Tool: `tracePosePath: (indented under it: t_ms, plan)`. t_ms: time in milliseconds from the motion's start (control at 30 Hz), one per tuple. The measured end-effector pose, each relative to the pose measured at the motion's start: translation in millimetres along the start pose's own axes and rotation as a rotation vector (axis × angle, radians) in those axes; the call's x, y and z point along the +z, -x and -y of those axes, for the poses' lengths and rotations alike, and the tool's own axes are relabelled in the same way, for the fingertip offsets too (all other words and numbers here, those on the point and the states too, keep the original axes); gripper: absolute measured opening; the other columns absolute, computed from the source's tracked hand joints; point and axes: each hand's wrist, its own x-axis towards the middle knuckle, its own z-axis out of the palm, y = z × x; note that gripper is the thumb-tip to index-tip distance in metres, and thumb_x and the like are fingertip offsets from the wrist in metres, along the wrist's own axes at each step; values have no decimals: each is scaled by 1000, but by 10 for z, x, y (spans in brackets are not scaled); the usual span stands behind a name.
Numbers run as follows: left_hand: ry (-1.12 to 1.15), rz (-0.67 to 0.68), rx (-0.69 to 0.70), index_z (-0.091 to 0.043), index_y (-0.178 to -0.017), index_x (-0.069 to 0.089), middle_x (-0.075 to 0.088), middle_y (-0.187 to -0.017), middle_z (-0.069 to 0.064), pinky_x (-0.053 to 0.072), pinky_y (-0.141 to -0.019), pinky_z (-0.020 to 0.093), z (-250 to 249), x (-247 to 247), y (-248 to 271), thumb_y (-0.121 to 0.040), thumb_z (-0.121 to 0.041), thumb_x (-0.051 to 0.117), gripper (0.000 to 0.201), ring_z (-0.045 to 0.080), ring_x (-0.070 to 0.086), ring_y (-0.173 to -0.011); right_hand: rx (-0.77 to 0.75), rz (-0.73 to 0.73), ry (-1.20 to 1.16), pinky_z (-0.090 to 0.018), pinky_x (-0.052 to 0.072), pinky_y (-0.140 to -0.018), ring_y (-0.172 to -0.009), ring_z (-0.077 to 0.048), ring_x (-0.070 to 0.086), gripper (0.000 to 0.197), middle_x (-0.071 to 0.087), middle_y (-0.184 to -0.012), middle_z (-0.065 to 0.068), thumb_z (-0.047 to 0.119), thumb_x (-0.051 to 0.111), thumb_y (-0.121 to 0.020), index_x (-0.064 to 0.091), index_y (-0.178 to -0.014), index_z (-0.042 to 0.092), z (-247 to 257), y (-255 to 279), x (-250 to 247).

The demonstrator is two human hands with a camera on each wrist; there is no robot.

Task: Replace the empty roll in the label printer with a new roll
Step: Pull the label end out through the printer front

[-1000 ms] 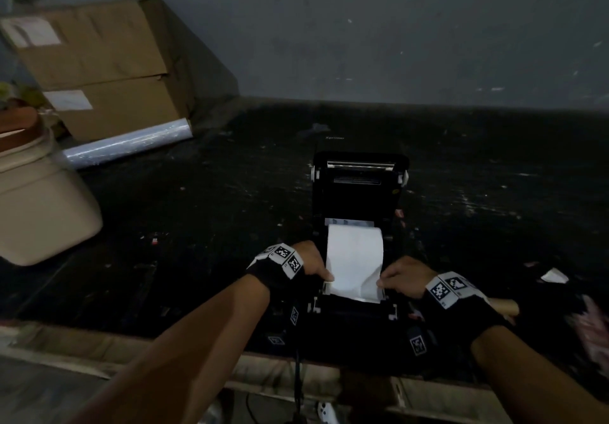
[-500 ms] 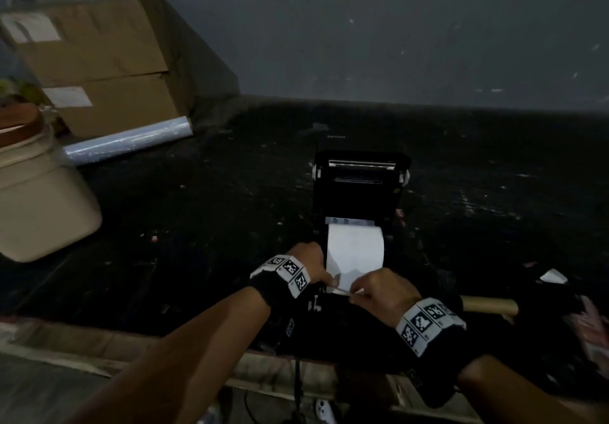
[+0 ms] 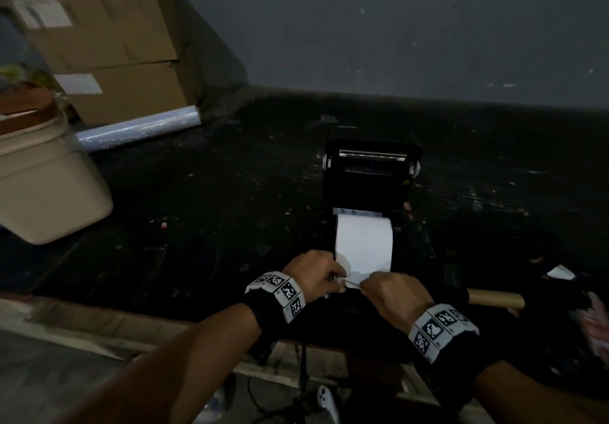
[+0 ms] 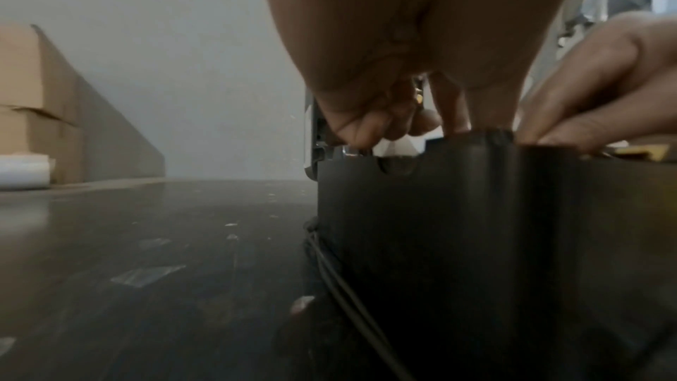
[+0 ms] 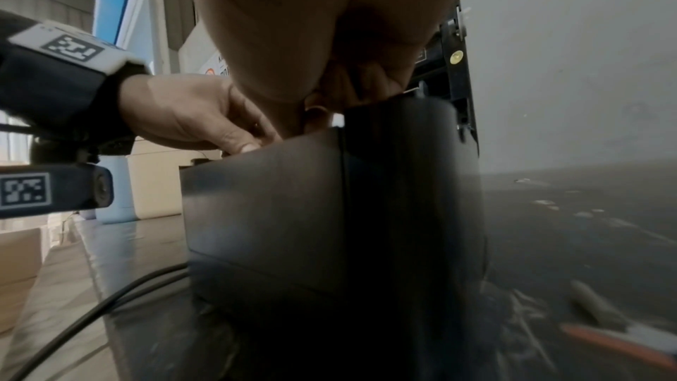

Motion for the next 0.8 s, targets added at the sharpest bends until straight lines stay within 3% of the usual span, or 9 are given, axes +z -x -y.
tracePosePath:
  t_ms: [100,200,333,567,800]
  plan:
    - [-71,-23,60,-15,-113,65,59,-111,10,41,-78,25,-34,24,29,-87,-32,57,32,24,56,-104,-21,-8,-9,-42,54,-70,-89,-34,64,33,67,-100,-11,29,37,-88,65,-98,13,16,33,-32]
    - [-187,-20,113,-15,-114,65,58,-113,12,48,-80,36,-68,34,51,-92,-31,49,32,29,57,-103,-9,-2,-29,-41,52,-74,-94,-32,63,44,67,-103,-8,37,30,-85,64,-101,15,14,48,-47]
    - [-266,2,169,-9,-114,63,58,-111,15,49,-77,42,-111,37,68,-93,-25,44,33,34,58,-100,33,-16,-63,-40,51,-78,-98,-28,62,34,67,-108,-7,32,36,-92,63,-104,15,30,65,-63]
    - [-230,14,194,-8,-103,67,59,-99,13,49,-71,40,-95,16,164,-88,-23,50,27,31,58,-92,67,-33,-115,-38,50,-76,-94,-27,62,29,67,-105,-7,28,41,-91,64,-101,15,87,152,-80]
    - [-106,-39,148,-12,-100,68,61,-101,8,49,-74,35,-75,20,238,-85,-26,55,24,24,59,-93,67,-34,-151,-39,50,-73,-90,-27,62,29,67,-96,-6,32,41,-89,66,-93,17,22,281,-127]
